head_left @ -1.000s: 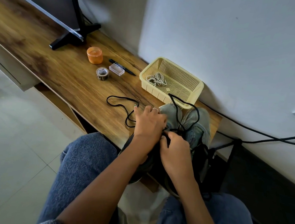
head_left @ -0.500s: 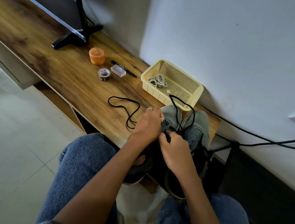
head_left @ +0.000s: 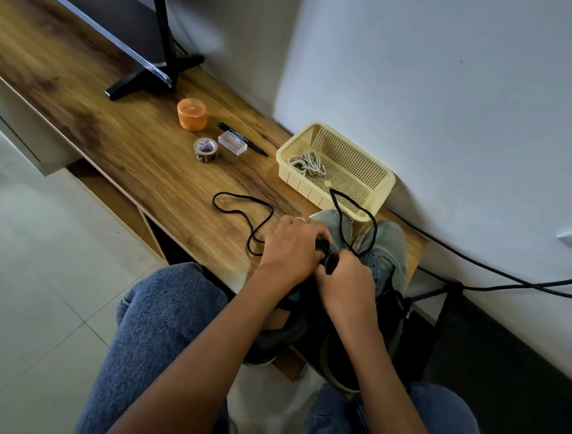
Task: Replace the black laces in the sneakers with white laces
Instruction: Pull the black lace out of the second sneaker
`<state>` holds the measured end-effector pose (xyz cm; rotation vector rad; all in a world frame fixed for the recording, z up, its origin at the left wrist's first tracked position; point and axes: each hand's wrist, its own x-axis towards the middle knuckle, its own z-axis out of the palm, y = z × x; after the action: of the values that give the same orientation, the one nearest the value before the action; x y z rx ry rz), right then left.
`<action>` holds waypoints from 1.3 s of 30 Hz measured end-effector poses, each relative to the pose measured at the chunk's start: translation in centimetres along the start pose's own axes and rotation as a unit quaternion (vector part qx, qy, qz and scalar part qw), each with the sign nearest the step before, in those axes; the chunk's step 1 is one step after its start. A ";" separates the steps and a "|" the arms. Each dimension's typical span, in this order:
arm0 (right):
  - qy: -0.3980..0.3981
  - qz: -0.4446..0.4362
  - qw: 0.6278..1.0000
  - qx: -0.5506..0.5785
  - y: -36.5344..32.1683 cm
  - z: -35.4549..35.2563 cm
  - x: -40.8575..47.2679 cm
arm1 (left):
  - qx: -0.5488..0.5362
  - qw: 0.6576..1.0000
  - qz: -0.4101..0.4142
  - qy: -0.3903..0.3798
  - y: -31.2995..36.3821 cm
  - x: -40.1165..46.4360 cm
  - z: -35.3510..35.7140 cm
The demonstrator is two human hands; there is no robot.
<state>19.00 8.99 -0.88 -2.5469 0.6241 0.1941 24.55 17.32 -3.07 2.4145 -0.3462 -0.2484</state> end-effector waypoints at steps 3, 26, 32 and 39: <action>0.013 -0.014 1.000 -0.010 0.1 0.1 -0.4 | 0.111 0.993 0.030 0.016 0.3 -0.1 -0.3; 0.013 -0.046 0.993 -0.112 -0.6 0.6 -1.6 | -0.162 0.985 -0.056 0.013 0.2 0.0 -1.5; 0.016 -0.049 0.991 -0.125 -0.8 0.9 -1.6 | 0.088 0.996 0.008 0.004 -0.7 -0.4 -1.7; 0.016 -0.054 0.990 -0.128 -0.9 0.9 -1.8 | 0.169 0.985 -0.027 0.035 -0.5 -0.3 0.0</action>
<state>17.80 10.81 -0.80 -2.8284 0.4991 0.2068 24.38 17.74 -3.39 2.7627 -0.3121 -0.1352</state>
